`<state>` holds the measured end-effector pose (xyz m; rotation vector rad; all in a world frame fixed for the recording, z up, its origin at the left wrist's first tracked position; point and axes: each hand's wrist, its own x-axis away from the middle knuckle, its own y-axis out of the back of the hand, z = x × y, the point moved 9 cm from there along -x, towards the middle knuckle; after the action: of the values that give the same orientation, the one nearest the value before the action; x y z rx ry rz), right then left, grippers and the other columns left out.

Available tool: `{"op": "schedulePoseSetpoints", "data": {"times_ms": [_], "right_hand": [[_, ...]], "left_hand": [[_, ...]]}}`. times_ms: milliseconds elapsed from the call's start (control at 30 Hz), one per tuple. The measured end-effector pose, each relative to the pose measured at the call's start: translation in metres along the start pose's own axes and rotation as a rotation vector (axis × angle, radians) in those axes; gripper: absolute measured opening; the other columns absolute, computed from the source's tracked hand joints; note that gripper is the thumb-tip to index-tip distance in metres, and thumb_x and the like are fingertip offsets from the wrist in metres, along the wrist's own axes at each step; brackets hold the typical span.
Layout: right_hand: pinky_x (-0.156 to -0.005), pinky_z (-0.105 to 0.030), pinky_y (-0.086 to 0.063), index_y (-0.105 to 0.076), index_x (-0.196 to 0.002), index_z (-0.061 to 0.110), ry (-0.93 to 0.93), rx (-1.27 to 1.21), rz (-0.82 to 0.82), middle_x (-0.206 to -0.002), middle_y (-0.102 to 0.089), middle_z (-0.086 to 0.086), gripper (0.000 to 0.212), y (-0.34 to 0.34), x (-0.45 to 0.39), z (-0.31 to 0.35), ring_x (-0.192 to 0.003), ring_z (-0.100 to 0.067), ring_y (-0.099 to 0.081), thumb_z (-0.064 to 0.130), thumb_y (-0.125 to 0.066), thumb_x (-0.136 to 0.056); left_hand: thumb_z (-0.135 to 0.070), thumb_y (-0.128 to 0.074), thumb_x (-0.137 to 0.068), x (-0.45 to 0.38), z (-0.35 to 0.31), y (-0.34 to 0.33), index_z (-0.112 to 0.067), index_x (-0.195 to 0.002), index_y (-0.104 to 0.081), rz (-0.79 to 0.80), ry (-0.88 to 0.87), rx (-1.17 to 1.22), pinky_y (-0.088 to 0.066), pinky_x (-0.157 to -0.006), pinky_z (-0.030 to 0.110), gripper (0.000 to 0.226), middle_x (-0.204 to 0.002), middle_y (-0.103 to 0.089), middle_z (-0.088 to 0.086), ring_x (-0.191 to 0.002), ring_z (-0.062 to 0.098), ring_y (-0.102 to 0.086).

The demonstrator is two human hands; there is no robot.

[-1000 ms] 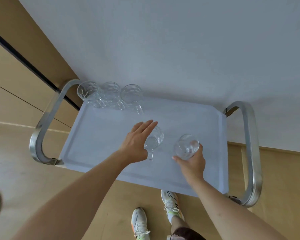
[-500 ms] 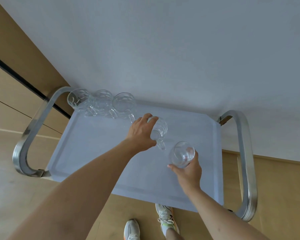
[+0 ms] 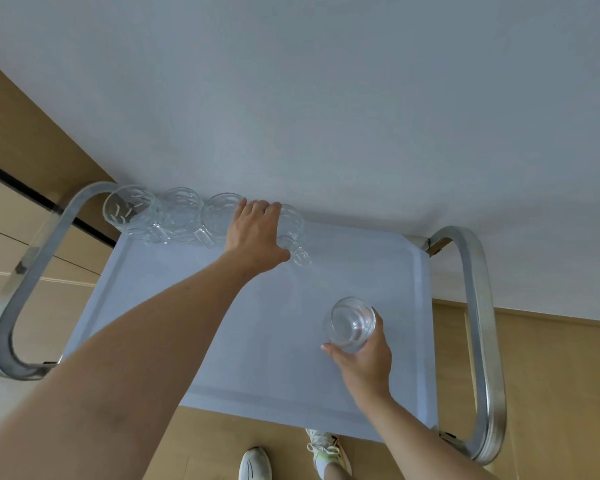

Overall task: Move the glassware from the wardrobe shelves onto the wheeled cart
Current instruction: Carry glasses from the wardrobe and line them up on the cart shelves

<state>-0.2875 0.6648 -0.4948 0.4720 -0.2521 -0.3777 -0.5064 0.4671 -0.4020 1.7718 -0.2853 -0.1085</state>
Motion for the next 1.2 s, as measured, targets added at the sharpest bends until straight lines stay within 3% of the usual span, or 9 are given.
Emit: {"op": "schedulePoseSetpoints", "data": {"times_ms": [200,500,567,667,800,900,967,1067,1200], "right_hand": [[-0.083,-0.008,-0.04,-0.031,-0.12,0.073,0.022,0.008,0.001,-0.116,-0.05,0.038,0.103,0.001,-0.001,0.003,-0.103,0.006,-0.052,0.029,-0.099,-0.057],[-0.082,-0.009,-0.04,-0.031,-0.121,0.072,0.016,0.027,0.0,-0.114,-0.05,0.04,0.104,0.002,-0.003,0.001,-0.103,0.016,-0.051,0.028,-0.099,-0.057],[-0.082,-0.008,-0.039,-0.032,-0.121,0.071,0.018,0.025,-0.003,-0.114,-0.05,0.04,0.103,0.003,-0.003,0.002,-0.102,0.013,-0.052,0.028,-0.099,-0.057],[-0.08,-0.007,-0.039,-0.031,-0.12,0.074,0.022,0.027,-0.008,-0.112,-0.049,0.043,0.105,0.004,-0.002,0.004,-0.105,0.023,-0.048,0.026,-0.099,-0.056],[-0.078,-0.008,-0.039,-0.031,-0.119,0.074,0.012,0.021,-0.022,-0.109,-0.051,0.043,0.105,0.004,-0.002,0.004,-0.102,0.02,-0.05,0.024,-0.099,-0.056],[-0.078,-0.014,-0.044,-0.038,-0.119,0.064,-0.005,0.007,-0.035,-0.11,-0.057,0.032,0.097,0.004,-0.002,0.0,-0.1,0.003,-0.058,0.024,-0.099,-0.056],[-0.081,-0.026,-0.048,-0.043,-0.127,0.045,-0.029,-0.001,-0.039,-0.112,-0.059,0.021,0.093,0.002,-0.003,-0.005,-0.103,-0.01,-0.06,0.024,-0.099,-0.056],[-0.084,-0.031,-0.049,-0.047,-0.134,0.026,-0.051,0.002,-0.044,-0.116,-0.061,0.011,0.093,0.001,-0.004,-0.009,-0.105,-0.016,-0.06,0.024,-0.099,-0.057],[-0.088,-0.032,-0.05,-0.048,-0.138,0.022,-0.064,-0.003,-0.049,-0.12,-0.061,0.009,0.095,0.0,-0.002,-0.008,-0.108,-0.014,-0.059,0.024,-0.099,-0.058]], "left_hand": [[-0.047,-0.079,-0.068,-0.004,0.004,0.0,-0.012,-0.143,-0.043,-0.018,0.047,-0.048,-0.006,-0.126,0.04,0.091,-0.138,-0.051,0.01,-0.14,0.029,-0.038],[-0.038,-0.08,-0.072,-0.011,0.004,0.001,-0.014,-0.144,-0.04,-0.006,0.025,-0.063,-0.011,-0.125,0.04,0.086,-0.138,-0.051,0.006,-0.14,0.029,-0.036],[-0.043,-0.082,-0.072,-0.01,0.006,-0.002,-0.017,-0.151,-0.033,0.028,0.022,-0.024,-0.009,-0.126,0.042,0.097,-0.149,-0.044,0.007,-0.148,0.03,-0.026],[-0.05,-0.091,-0.062,-0.009,0.024,0.0,-0.026,-0.16,-0.01,0.134,0.041,0.032,-0.003,-0.126,0.049,0.129,-0.167,-0.015,0.006,-0.156,0.031,0.0],[-0.021,-0.087,-0.069,-0.006,0.06,0.007,-0.033,-0.161,-0.005,0.273,0.058,-0.092,-0.004,-0.125,0.054,0.124,-0.17,0.0,0.002,-0.156,0.032,0.007],[0.0,-0.067,-0.078,-0.005,0.07,0.01,-0.028,-0.161,-0.015,0.262,0.058,-0.051,-0.012,-0.126,0.047,0.102,-0.17,-0.008,-0.001,-0.156,0.03,-0.003],[0.003,-0.065,-0.08,-0.008,0.072,0.012,-0.026,-0.16,-0.02,0.221,0.074,-0.022,-0.017,-0.125,0.043,0.096,-0.169,-0.014,-0.002,-0.155,0.029,-0.009],[-0.004,-0.068,-0.081,-0.01,0.072,0.011,-0.026,-0.16,-0.021,0.181,0.069,-0.067,-0.019,-0.124,0.043,0.094,-0.168,-0.017,-0.004,-0.154,0.028,-0.013],[-0.02,-0.073,-0.086,-0.008,0.074,0.011,-0.026,-0.16,-0.018,0.152,0.08,-0.122,-0.02,-0.123,0.044,0.092,-0.168,-0.015,-0.004,-0.153,0.027,-0.014]]}}
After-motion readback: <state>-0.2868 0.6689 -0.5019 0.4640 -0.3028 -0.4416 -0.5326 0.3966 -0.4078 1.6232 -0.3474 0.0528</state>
